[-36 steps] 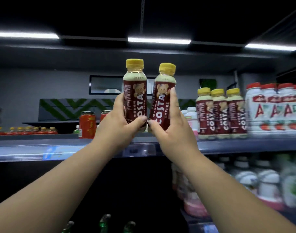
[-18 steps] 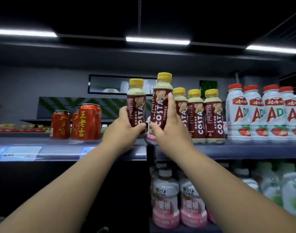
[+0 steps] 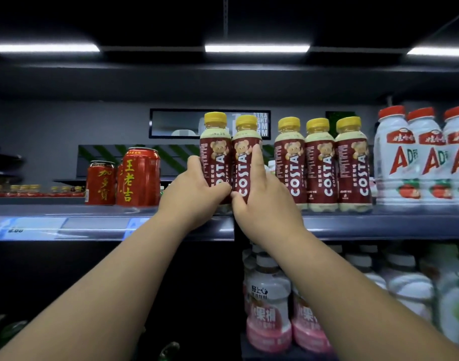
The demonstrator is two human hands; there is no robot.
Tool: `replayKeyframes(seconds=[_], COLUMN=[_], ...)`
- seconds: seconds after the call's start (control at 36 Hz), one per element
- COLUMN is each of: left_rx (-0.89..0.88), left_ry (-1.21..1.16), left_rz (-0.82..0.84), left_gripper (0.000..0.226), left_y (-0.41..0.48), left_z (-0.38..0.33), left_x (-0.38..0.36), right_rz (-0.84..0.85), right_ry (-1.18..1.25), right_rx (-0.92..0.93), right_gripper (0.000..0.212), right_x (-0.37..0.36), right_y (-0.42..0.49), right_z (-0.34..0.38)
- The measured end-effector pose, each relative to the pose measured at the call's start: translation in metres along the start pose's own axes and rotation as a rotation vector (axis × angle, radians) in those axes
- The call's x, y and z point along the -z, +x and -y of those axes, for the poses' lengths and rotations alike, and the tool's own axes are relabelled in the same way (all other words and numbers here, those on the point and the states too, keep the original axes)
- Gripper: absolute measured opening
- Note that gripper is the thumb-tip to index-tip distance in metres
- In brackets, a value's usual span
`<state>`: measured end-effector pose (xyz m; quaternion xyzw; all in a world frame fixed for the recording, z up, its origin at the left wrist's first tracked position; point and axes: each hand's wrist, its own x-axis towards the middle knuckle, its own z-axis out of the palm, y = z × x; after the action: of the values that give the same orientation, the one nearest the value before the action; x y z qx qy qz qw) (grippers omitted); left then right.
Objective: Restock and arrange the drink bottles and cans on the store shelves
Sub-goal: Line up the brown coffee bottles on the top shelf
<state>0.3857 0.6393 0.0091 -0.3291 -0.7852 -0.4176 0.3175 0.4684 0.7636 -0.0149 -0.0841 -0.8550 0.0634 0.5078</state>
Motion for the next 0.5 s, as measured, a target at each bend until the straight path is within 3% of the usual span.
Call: replayKeyframes(seconds=[0.31,0.5], left_rx=[-0.025,-0.049], left_ry=[0.053,0.108], left_rz=[0.074,0.086], left_gripper=[0.06,0.061], left_y=[0.0,0.001], left_z=[-0.002,-0.001], left_x=[-0.001,-0.002], right_rz=[-0.073,-0.294], right_ry=[0.061,-0.045], right_rx=[0.028,0.121], right_gripper=[0.081,0.062], right_x=[0.012,0.037], right_y=[-0.011,-0.027], right_z=[-0.002,-0.042])
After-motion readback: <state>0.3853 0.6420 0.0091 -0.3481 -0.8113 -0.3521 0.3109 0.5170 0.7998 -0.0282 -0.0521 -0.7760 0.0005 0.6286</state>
